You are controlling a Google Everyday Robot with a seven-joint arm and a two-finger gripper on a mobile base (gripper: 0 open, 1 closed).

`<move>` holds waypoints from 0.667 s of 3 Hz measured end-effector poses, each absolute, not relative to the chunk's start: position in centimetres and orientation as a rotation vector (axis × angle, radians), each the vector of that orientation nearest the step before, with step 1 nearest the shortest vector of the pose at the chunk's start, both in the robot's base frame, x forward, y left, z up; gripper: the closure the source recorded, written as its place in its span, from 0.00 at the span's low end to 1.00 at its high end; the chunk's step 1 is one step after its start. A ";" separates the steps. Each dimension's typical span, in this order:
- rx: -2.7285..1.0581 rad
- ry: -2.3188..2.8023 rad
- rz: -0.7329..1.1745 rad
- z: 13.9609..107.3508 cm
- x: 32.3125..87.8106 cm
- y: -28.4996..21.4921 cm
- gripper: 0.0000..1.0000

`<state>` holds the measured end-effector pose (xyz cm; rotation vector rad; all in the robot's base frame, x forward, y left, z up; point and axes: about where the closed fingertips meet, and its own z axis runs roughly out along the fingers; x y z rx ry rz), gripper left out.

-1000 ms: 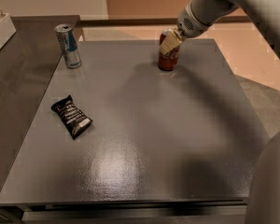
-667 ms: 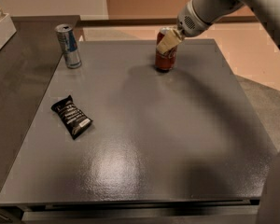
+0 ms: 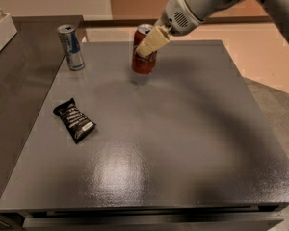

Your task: Move coke can near rxbar chocolate

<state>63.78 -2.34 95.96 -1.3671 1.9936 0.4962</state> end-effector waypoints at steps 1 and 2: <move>-1.521 1.897 0.539 96.1 60.8 1.6 1.00; -1.639 1.847 0.553 95.1 58.9 4.0 1.00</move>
Offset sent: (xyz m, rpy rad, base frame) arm -0.0715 0.0916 -0.0221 -0.0901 -0.0156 0.3623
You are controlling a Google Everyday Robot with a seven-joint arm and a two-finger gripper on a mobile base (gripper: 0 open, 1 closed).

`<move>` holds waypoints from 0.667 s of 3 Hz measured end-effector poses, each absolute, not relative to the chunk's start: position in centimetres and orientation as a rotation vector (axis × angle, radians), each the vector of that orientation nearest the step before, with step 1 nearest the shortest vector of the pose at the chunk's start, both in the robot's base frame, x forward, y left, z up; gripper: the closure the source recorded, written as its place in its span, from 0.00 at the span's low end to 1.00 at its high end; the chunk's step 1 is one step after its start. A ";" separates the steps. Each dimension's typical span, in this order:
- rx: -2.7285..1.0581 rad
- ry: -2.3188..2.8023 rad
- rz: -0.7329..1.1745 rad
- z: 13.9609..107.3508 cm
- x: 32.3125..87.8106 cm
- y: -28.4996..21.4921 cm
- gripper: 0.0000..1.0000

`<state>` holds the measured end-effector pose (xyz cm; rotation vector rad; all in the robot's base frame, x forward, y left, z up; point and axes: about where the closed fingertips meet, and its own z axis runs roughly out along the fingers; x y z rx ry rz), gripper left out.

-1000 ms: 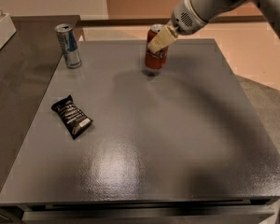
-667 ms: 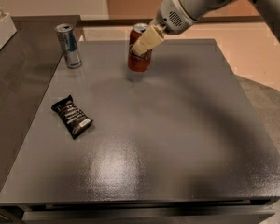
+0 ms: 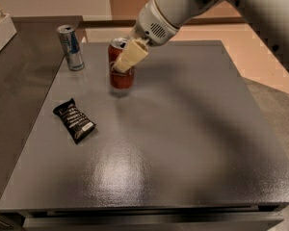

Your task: Move coke can near rxbar chocolate

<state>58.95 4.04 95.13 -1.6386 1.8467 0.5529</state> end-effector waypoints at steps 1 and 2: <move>-1.739 1.819 0.564 93.8 57.4 5.7 1.00; -1.809 1.796 0.577 92.8 56.1 7.1 1.00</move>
Offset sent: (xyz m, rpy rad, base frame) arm -0.0428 0.0436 -0.0330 -0.0864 0.0306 0.1880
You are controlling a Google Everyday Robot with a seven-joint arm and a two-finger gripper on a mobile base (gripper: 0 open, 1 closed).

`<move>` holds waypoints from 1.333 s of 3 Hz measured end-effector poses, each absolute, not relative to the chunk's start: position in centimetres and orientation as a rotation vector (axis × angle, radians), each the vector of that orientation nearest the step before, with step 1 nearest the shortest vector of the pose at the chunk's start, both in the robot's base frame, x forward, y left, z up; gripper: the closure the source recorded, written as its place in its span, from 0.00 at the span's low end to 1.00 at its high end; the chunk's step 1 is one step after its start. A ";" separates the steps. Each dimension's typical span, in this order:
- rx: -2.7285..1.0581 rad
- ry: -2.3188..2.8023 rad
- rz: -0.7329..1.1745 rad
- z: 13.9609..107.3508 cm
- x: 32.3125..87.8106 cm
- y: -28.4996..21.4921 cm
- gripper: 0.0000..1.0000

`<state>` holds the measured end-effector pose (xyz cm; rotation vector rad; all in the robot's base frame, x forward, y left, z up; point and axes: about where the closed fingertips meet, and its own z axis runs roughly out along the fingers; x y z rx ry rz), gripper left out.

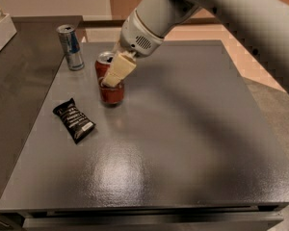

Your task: Move coke can near rxbar chocolate

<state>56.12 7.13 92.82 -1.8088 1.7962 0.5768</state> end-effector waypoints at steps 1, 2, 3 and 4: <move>-1.850 1.776 0.595 92.4 55.1 8.5 1.00; -1.870 1.773 0.598 91.7 54.6 9.5 0.83; -1.861 1.788 0.601 90.9 54.5 9.9 0.60; -1.844 1.800 0.606 90.4 54.4 10.0 0.36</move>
Offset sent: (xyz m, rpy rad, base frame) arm -0.0198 0.0332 -0.0179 -0.0254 0.0171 0.0586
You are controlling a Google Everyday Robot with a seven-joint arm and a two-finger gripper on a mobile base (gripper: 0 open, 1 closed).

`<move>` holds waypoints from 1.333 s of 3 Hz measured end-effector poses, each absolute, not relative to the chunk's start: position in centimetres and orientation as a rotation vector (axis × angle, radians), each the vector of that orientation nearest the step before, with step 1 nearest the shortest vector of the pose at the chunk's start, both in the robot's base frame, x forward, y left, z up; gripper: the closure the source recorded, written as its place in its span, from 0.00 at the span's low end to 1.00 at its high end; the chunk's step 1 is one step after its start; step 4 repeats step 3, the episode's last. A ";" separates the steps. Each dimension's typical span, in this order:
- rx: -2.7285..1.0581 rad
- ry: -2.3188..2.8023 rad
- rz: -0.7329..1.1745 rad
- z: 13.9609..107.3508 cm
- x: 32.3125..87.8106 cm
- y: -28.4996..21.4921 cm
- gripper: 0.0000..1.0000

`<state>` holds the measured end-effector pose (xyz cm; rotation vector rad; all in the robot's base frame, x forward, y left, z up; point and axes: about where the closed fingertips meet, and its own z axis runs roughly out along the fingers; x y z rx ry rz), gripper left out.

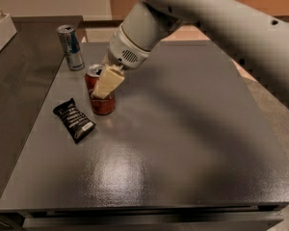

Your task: Move coke can near rxbar chocolate

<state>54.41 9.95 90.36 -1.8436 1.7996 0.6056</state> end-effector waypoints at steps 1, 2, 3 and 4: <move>-1.846 1.799 0.607 90.3 54.3 10.1 0.14; -1.850 1.797 0.609 90.2 54.3 10.2 0.00; -1.850 1.797 0.609 90.2 54.3 10.2 0.00; -1.850 1.797 0.609 90.2 54.3 10.2 0.00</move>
Offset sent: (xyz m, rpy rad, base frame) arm -0.0006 0.0012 -0.0008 -0.0004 0.0009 0.0019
